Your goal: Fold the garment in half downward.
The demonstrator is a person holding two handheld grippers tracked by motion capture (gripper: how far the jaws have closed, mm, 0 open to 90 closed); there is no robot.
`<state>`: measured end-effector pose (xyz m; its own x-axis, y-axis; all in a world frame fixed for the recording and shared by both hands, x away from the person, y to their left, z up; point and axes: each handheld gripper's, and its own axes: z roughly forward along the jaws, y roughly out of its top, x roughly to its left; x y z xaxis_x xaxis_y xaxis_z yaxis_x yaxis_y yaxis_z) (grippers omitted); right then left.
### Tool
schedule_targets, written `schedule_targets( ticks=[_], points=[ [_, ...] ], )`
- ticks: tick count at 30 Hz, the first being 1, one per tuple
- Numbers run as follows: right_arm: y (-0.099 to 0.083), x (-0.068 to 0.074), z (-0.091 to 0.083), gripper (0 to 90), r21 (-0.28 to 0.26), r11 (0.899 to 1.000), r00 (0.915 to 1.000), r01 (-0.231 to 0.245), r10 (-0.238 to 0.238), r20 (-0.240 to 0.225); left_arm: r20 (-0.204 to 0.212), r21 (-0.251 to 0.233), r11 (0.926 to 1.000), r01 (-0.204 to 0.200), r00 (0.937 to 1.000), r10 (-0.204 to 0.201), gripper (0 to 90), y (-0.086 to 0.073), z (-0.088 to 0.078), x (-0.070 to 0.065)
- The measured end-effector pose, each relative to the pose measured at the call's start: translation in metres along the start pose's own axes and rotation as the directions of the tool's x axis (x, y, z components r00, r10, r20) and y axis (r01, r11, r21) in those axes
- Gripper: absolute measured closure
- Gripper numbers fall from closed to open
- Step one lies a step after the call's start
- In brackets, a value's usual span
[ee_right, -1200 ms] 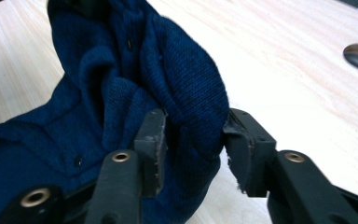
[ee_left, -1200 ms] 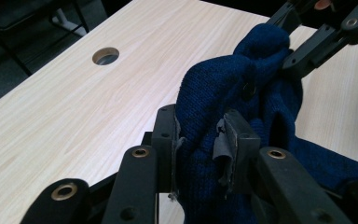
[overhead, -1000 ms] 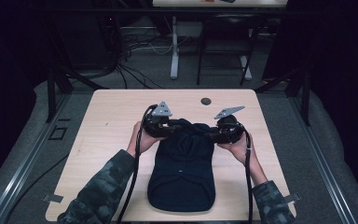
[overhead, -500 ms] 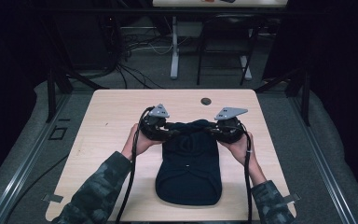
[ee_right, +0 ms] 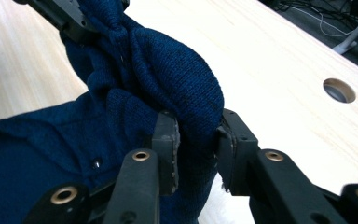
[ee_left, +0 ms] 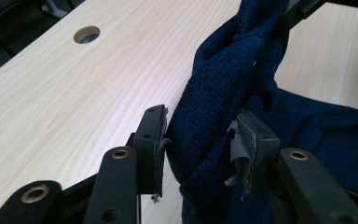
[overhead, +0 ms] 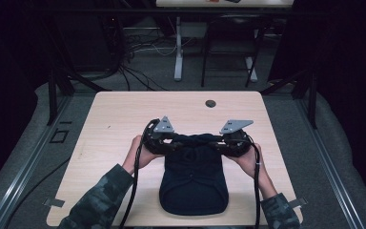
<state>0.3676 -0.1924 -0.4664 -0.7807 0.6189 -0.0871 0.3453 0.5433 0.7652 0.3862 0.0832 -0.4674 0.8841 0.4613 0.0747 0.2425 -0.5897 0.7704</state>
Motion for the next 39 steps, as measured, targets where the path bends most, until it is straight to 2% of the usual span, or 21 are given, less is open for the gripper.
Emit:
schedule_targets(
  ticks=[7, 15, 22, 29, 36, 39],
  points=[
    [-0.008, 0.008, -0.005, 67.4, -0.010, 1.000, 0.9998, 0.020, -0.020, 0.007, -0.007, -0.019, 0.9998, -0.012, 0.9999, 0.011, 59.9, -0.004, -0.002, -0.007],
    [-0.014, 0.014, -0.008, 62.8, 0.008, 1.000, 0.9994, 0.027, -0.027, -0.020, -0.008, -0.019, 0.9997, -0.018, 0.9998, 0.017, 58.4, -0.009, -0.004, -0.012],
    [-0.019, 0.021, -0.012, 62.4, 0.023, 0.999, 0.9985, 0.046, -0.046, -0.029, 0.010, -0.021, 0.9997, -0.013, 0.9999, 0.013, 57.8, -0.016, -0.007, -0.021],
    [-0.028, 0.028, -0.016, 67.3, 0.035, 0.997, 0.9962, 0.072, -0.070, -0.051, 0.034, -0.007, 0.9987, -0.051, 0.9981, 0.051, 57.2, -0.022, -0.009, -0.033],
    [-0.038, 0.031, -0.017, 66.2, 0.028, 0.998, 0.9952, 0.053, -0.051, -0.084, 0.059, -0.015, 0.9992, -0.038, 0.9975, 0.039, 56.7, -0.029, -0.010, -0.041],
    [-0.043, 0.035, -0.017, 66.5, 0.038, 0.998, 0.9950, 0.055, -0.052, -0.085, 0.068, -0.010, 0.9992, -0.040, 0.9969, 0.040, 56.9, -0.032, -0.010, -0.047]
  ],
)
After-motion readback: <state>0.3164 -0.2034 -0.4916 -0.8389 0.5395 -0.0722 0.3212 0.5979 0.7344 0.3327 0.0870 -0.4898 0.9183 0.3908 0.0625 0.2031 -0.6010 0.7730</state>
